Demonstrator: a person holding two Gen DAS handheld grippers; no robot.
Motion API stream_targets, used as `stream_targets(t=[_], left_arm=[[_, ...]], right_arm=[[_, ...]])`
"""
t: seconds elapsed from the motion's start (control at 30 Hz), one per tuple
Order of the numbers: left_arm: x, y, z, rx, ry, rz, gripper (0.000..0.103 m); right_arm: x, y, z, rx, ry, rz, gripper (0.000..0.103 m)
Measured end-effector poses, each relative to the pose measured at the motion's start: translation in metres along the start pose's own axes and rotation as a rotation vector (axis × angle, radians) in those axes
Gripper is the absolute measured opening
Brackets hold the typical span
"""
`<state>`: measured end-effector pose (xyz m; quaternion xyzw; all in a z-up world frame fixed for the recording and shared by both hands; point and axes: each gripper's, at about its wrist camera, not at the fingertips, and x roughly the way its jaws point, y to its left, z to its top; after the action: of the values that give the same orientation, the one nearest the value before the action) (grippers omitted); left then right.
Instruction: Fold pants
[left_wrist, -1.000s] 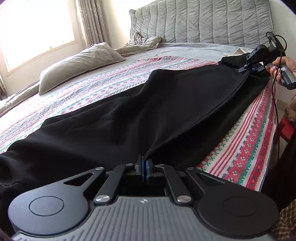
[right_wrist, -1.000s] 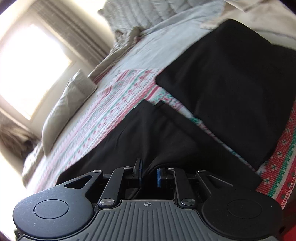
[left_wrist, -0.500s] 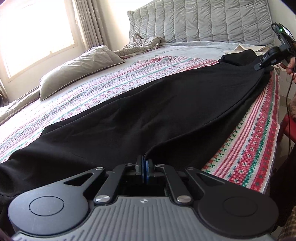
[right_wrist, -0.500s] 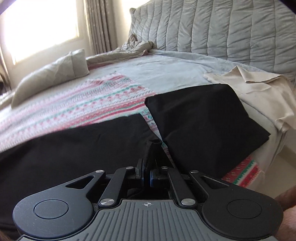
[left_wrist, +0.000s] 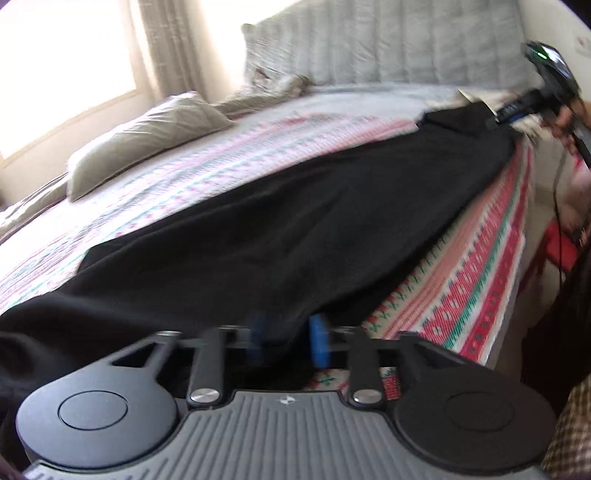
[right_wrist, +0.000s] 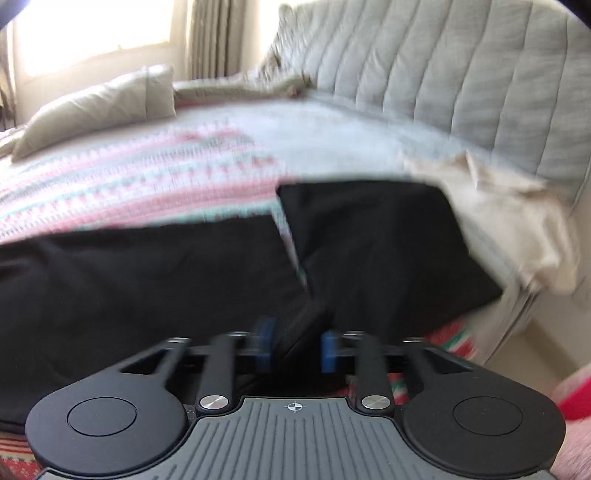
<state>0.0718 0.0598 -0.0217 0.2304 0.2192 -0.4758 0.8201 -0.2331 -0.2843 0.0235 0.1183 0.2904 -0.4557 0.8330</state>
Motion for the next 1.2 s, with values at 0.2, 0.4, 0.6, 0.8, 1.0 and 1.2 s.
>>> stream_targets(t=[0.2,0.4,0.6,0.8,1.0,1.2], left_arm=[[-0.026,0.030,0.003,-0.157,-0.065,0.145,0.086],[-0.040,0.074,-0.004,-0.331,-0.067,0.359,0.098],[-0.038,0.124,-0.014,-0.488,0.001,0.582,0.098],[-0.031,0.169,-0.007,-0.585,0.038,0.679,0.098],[-0.008,0.190,0.003,-0.599,0.058,0.748,0.092],[0.015,0.205,0.001,-0.616,0.098,0.844,0.082]], right_arm=[[-0.019,0.023,0.009,-0.018,-0.038,0.144,0.065],[-0.019,0.079,0.014,-0.069,0.014,0.380,0.075],[-0.014,0.141,0.016,-0.096,0.107,0.546,0.076],[-0.016,0.200,0.015,-0.153,0.140,0.621,0.076],[-0.021,0.255,0.011,-0.223,0.165,0.711,0.080],[-0.025,0.302,-0.005,-0.344,0.176,0.739,0.081]])
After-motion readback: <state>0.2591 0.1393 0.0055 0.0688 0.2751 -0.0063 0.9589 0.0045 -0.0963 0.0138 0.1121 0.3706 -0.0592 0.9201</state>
